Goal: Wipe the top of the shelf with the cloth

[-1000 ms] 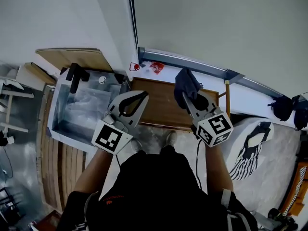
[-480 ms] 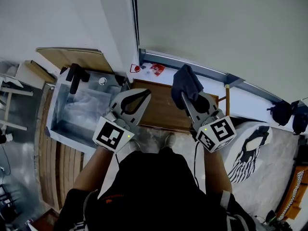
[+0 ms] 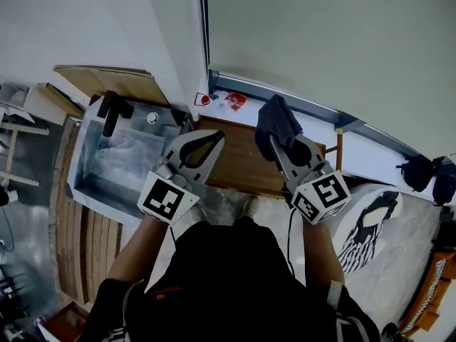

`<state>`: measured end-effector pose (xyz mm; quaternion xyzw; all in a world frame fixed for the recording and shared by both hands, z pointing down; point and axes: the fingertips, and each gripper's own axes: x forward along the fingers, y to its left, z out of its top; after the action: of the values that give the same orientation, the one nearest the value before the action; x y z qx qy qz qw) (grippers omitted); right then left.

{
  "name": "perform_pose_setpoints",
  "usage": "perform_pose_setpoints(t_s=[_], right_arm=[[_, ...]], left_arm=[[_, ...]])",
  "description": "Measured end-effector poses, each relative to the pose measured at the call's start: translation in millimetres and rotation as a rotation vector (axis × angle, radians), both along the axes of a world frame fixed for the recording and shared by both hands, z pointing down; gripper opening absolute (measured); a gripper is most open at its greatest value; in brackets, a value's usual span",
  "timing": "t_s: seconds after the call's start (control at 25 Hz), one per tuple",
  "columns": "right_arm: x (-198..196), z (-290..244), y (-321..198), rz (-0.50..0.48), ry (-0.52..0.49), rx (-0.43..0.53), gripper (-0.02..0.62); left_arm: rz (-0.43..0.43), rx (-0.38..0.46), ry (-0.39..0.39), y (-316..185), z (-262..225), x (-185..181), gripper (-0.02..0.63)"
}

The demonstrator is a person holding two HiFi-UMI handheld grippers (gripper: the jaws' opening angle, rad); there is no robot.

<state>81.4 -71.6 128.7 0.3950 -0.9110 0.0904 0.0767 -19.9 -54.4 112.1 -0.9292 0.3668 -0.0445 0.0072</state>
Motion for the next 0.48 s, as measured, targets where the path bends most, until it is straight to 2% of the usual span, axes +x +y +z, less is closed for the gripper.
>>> perform_pose_setpoints(t_s=[0.48], right_arm=[[-0.2,3.8,-4.1,-0.029,0.012,-0.003,0.048]], left_arm=[[-0.023,-0.005,-0.003,-0.6,3.3,0.3,0.025]])
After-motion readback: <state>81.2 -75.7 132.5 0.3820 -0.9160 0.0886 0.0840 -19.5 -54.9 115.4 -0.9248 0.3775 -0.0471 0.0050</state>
